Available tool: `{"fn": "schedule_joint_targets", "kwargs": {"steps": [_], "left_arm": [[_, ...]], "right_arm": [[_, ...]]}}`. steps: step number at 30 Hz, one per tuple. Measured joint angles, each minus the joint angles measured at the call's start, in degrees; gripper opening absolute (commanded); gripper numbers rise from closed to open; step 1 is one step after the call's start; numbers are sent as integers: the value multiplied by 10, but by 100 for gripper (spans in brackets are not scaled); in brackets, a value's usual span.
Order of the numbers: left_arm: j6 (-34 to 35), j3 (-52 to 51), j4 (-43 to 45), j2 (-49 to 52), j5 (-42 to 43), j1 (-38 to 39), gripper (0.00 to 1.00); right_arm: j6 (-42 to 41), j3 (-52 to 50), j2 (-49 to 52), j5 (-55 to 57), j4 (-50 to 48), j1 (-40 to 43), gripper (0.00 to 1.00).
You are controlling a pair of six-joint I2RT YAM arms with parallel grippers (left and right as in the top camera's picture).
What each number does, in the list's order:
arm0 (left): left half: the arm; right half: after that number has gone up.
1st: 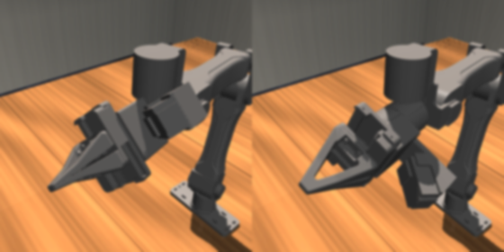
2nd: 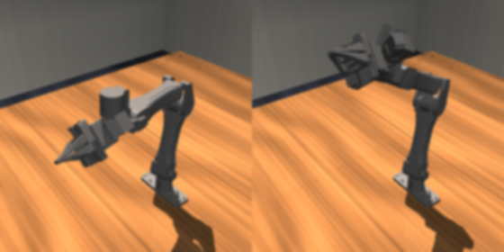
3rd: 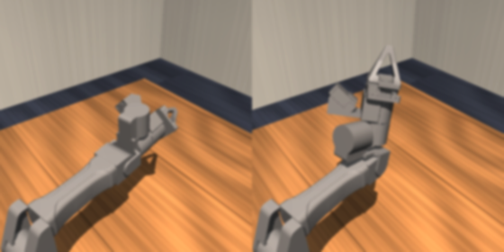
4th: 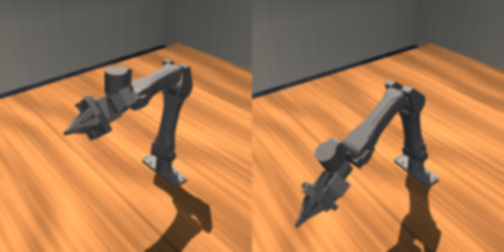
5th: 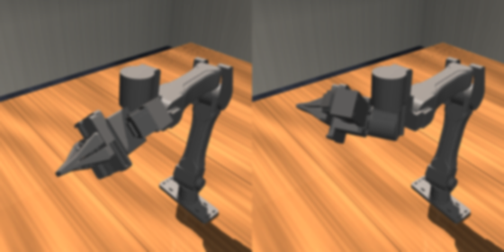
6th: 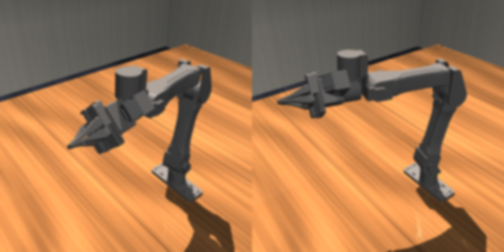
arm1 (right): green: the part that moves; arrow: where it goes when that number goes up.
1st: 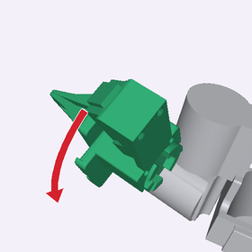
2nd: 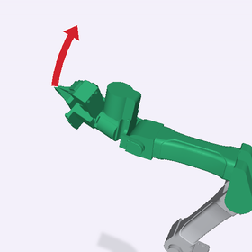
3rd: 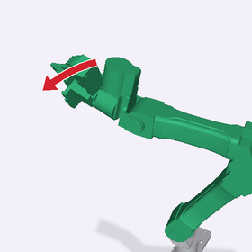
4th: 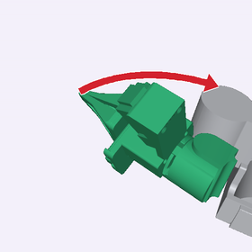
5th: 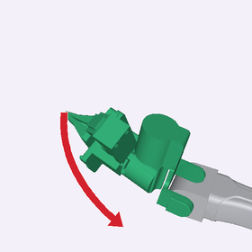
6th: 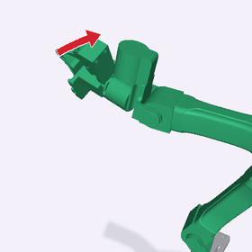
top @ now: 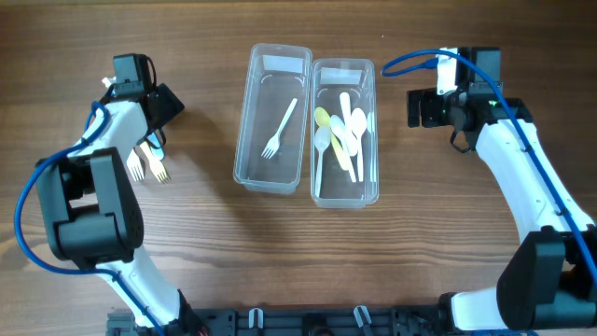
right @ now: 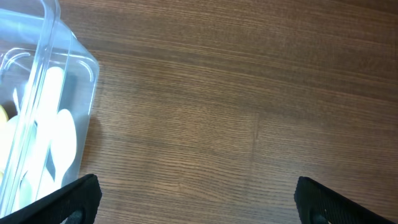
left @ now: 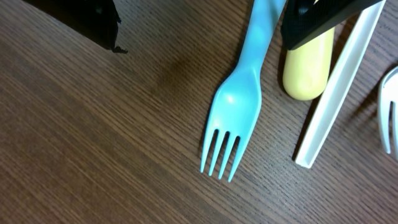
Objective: Pack container
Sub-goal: 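Return left gripper to forks and grasp the light-blue fork, then carry light-blue fork with left gripper and release into left container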
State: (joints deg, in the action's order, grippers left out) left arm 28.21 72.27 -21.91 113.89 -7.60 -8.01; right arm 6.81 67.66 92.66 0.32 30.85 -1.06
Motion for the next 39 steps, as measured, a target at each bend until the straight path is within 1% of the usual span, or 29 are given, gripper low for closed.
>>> {"fn": "schedule_joint_targets", "kwargs": {"steps": [10,11,12,13,14,16,18,21,25,34,36,39], "left_arm": [[0,0,16,21,-3,0,86],[0,0,16,22,-3,0,83],[0,0,16,22,-3,0,77],[0,1,16,22,-4,0,68],[2,1,17,23,-6,0,63],[2,1,17,24,-10,0,43],[4,1,19,26,-10,0,17],[4,1,19,28,-9,-1,4],[5,4,19,28,-4,-1,4],[5,17,8,24,54,-2,4],[5,17,3,13,61,-2,4],[5,17,1,-33,68,1,4]], "right_arm": [[0,0,0,0,0,0,100],[0,0,0,0,0,0,100],[0,0,0,0,0,0,100],[0,0,0,0,0,0,100],[0,0,0,0,0,0,100],[0,0,0,0,0,0,100],[0,0,0,0,0,0,100],[0,0,0,0,0,0,100],[0,0,0,0,0,0,100],[0,0,0,0,0,0,100],[0,0,0,0,0,0,100],[0,0,0,0,0,0,100]]}}
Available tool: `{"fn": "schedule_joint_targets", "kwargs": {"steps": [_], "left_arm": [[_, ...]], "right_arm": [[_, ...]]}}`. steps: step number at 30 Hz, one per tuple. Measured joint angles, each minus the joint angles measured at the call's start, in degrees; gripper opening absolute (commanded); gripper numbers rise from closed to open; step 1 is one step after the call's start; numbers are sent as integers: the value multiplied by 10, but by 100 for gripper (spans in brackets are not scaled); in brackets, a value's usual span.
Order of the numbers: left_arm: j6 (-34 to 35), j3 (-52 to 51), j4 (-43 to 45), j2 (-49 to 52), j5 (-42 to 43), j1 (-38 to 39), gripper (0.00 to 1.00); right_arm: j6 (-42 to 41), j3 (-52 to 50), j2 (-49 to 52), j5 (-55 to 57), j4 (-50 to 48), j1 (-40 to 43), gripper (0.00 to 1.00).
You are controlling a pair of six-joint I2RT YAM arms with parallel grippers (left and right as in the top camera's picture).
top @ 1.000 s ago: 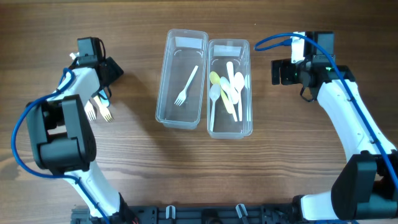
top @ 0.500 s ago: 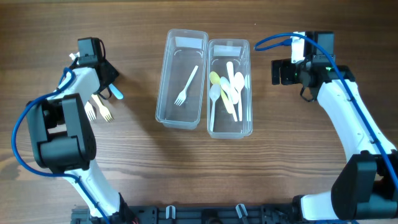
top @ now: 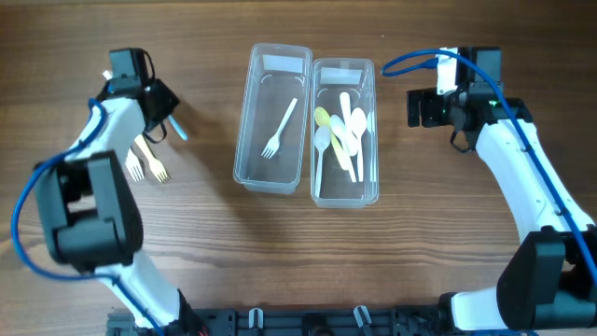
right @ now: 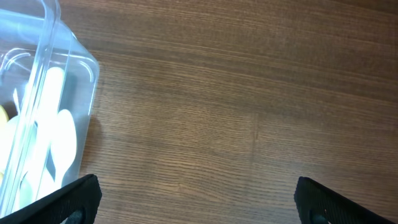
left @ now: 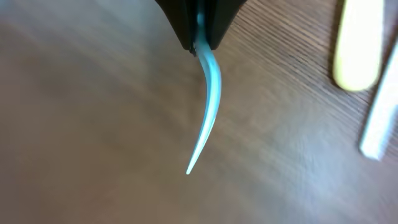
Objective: Pack container
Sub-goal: 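Carry light-blue fork with left gripper and release into left container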
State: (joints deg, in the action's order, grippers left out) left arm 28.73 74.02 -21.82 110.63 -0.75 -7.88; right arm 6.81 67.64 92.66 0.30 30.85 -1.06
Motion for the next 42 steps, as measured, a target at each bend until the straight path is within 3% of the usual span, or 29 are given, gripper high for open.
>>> {"fn": "schedule_joint_targets", "kwargs": {"steps": [11,18,27,28,30,31,35,42], "left_arm": [[0,13,-32,-198,63,76,4],[-19,14,-67,-212,103,171,4],[-60,14,-93,-203,74,269,4],[-63,14,-95,-200,68,273,9],[-71,14,-95,-193,59,277,55],[-75,14,-96,-189,54,278,60],[-76,14,-97,-185,49,279,63],[-80,14,-99,-185,32,279,58]], "right_arm": [[0,0,0,0,0,0,100],[0,0,0,0,0,0,100],[0,0,0,0,0,0,100],[0,0,0,0,0,0,100],[0,0,0,0,0,0,100],[0,0,0,0,0,0,100],[0,0,0,0,0,0,99],[0,0,0,0,0,0,100]]}}
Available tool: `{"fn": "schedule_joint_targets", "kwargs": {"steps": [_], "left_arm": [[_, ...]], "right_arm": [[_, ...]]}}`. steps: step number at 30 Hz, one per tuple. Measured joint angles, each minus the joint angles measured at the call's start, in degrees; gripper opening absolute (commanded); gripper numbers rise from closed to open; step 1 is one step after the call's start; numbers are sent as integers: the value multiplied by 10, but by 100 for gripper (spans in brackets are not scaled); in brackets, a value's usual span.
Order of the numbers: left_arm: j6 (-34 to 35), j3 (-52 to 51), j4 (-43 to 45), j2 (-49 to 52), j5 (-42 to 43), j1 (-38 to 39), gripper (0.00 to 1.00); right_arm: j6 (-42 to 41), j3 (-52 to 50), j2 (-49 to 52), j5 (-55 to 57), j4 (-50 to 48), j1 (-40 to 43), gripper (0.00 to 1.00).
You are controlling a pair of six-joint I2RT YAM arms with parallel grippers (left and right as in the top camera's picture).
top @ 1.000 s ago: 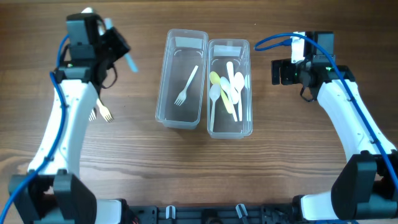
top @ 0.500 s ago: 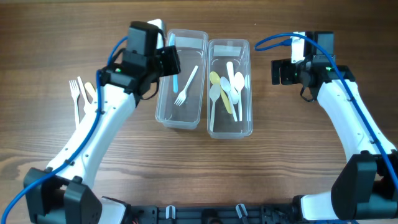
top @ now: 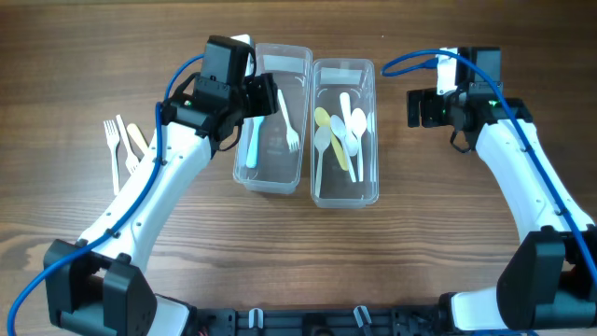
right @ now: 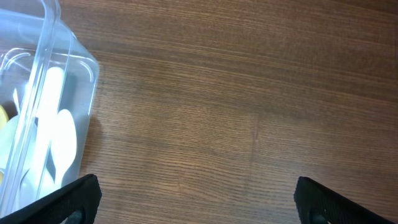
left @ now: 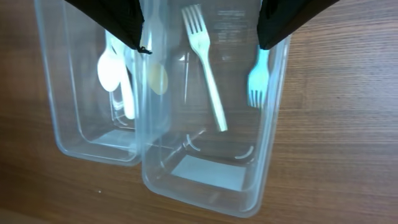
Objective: Pack container
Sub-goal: 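Carry light-blue fork with left gripper and release into left container, then move left gripper back to forks and grasp the yellow fork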
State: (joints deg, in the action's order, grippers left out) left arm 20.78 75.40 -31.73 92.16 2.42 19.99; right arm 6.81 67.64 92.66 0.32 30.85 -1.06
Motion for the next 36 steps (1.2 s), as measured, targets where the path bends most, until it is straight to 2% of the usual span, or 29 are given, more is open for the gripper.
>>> {"fn": "schedule_joint_targets", "kwargs": {"steps": [4,10,15,17,21,23,24,32,36], "left_arm": [[-2,0,-25,0,-36,-6,59],[15,0,-150,-13,-89,-63,61],[93,1,-266,-29,-141,-124,64],[127,-1,-282,-30,-152,-147,65],[158,-29,-246,-30,-163,-176,68],[166,-52,-219,-30,-166,-189,77],[170,-67,-201,-31,-166,-197,77],[184,-166,-80,-30,-171,-268,65],[186,-188,-36,-30,-171,-285,63]], "right_arm": [[0,0,0,0,0,0,100],[0,0,0,0,0,0,100],[0,0,0,0,0,0,100],[0,0,0,0,0,0,100],[0,0,0,0,0,0,100],[0,0,0,0,0,0,100],[0,0,0,0,0,0,100],[0,0,0,0,0,0,100],[0,0,0,0,0,0,100]]}}
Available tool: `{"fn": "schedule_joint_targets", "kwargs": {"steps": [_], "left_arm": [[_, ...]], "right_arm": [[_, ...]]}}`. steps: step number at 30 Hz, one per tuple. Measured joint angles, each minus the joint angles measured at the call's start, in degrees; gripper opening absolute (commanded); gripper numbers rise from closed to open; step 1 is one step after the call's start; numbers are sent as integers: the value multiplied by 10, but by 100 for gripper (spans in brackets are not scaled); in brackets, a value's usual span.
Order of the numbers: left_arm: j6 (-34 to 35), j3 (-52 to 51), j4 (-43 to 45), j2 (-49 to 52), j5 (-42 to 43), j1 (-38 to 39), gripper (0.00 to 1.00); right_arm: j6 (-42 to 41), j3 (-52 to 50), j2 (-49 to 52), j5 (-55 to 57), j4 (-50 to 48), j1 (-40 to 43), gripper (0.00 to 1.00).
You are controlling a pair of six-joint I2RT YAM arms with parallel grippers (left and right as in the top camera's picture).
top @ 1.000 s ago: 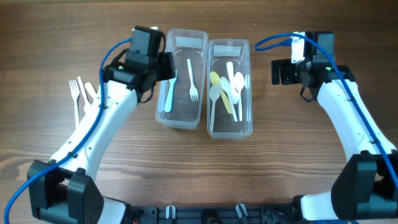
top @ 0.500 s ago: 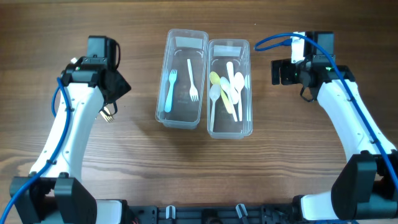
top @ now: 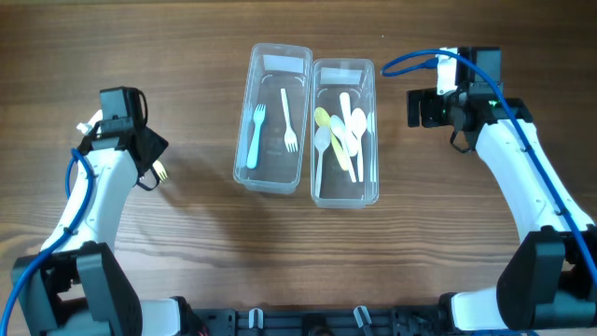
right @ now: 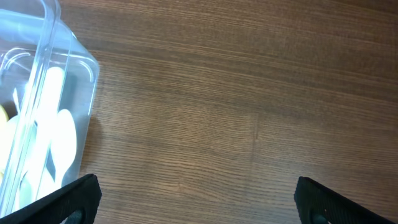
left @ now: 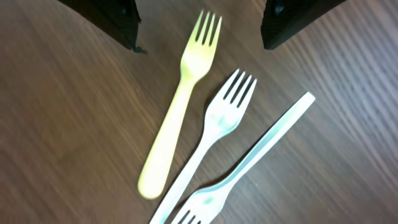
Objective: Pack container
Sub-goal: 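Move left gripper back to forks and grasp the yellow fork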
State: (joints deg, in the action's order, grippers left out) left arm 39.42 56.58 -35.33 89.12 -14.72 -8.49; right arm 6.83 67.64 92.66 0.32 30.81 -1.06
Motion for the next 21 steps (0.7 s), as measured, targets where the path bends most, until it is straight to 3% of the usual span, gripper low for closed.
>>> {"fn": "schedule_joint_targets", "kwargs": {"steps": [7,21], "left_arm": [[0,-3,52,10,9,0,61],[2,-3,117,121,43,0,56]], "right_arm": [[0,0,0,0,0,0,100],[0,0,0,0,0,0,100]]}}
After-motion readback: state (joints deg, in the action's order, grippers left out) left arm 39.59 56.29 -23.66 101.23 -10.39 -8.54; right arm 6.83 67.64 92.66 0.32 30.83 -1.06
